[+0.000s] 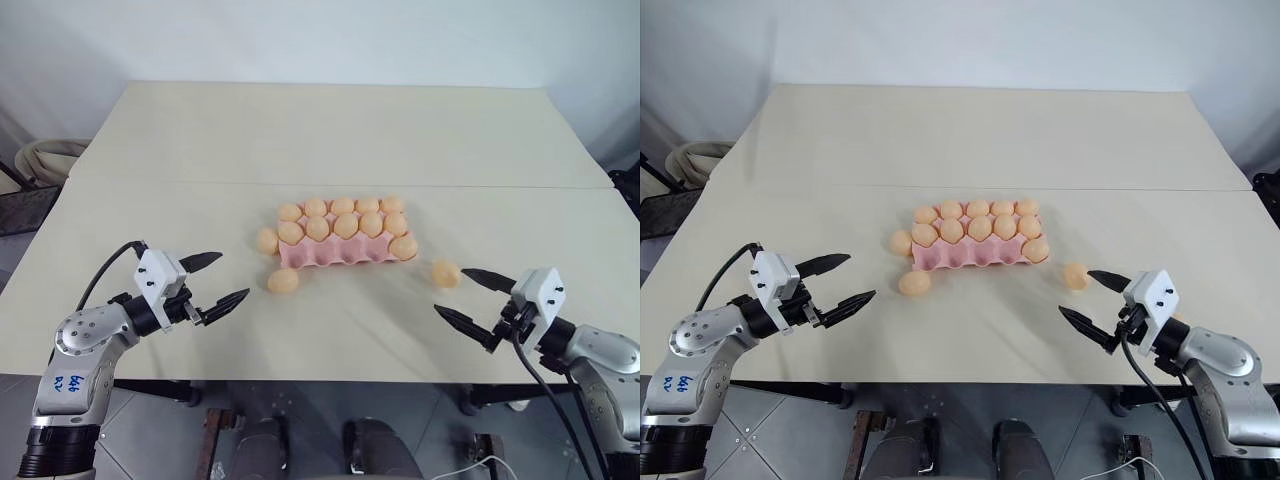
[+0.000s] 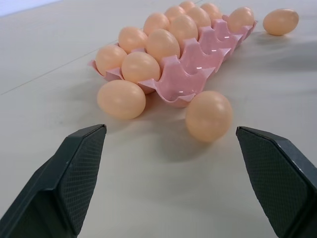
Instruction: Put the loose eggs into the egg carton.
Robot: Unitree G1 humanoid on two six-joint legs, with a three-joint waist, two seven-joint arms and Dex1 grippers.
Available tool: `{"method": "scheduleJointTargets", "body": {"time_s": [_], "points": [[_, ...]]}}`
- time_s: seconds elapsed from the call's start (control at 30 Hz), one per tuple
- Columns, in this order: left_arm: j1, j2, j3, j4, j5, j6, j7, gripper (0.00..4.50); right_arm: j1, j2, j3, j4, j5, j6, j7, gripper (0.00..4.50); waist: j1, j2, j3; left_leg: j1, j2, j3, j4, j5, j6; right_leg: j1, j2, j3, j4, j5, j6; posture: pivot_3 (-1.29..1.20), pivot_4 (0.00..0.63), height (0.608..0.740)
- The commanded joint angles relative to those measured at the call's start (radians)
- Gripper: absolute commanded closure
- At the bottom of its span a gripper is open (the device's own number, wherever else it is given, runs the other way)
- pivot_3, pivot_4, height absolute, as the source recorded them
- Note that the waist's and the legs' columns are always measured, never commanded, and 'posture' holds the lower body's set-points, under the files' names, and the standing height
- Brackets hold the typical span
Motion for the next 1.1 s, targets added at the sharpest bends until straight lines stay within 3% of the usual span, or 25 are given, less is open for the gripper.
{"method": "scheduleJointTargets", "body": {"time_s": [0.03,0.23,0.6,0.8,1.1], "points": [[0.002,-0.001,0.009,-0.039,-0.023,0.006,-0.006,0.03,-0.007,0.01,-0.017,-0.01,0.006,-0.021,-0.015,0.0,0.0,0.0,0.0,0.0,0.0,0.0,0.0,0.0,0.0,0.0,0.0,0.0,0.0,0.0,0.0,0.0,0.15,0.74],[-0.057,-0.016,-0.036,-0.015,-0.038,0.017,-0.045,0.03,0.044,0.031,-0.11,-0.054,0.038,0.002,-0.095,0.0,0.004,0.0,0.0,0.0,0.0,0.0,0.0,0.0,0.0,0.0,0.0,0.0,0.0,0.0,0.0,0.0,0.15,0.74],[-0.243,-0.037,-0.153,0.128,-0.023,-0.002,-0.197,0.03,0.404,0.067,-0.464,-0.206,0.106,0.038,-0.179,0.0,0.005,0.001,0.0,0.0,0.0,0.0,0.0,0.0,0.0,0.001,0.001,0.0,0.0,0.0,0.0,0.0,0.15,0.74],[-0.283,-0.03,-0.184,0.143,-0.025,-0.008,-0.267,0.03,0.513,0.047,-0.521,-0.218,0.129,0.165,-0.203,0.0,-0.002,0.001,-0.001,0.001,0.0,0.001,0.0,0.0,0.0,0.001,0.001,0.001,0.0,0.0,0.0,0.0,0.15,0.74],[-0.252,-0.009,-0.135,0.101,-0.034,0.001,-0.25,0.03,0.461,-0.075,-0.522,-0.172,0.169,0.329,-0.157,0.0,0.002,0.001,-0.001,0.001,0.0,0.0,0.0,-0.001,-0.001,0.001,0.0,0.001,-0.001,0.0,0.0,0.0,0.15,0.74]]}}
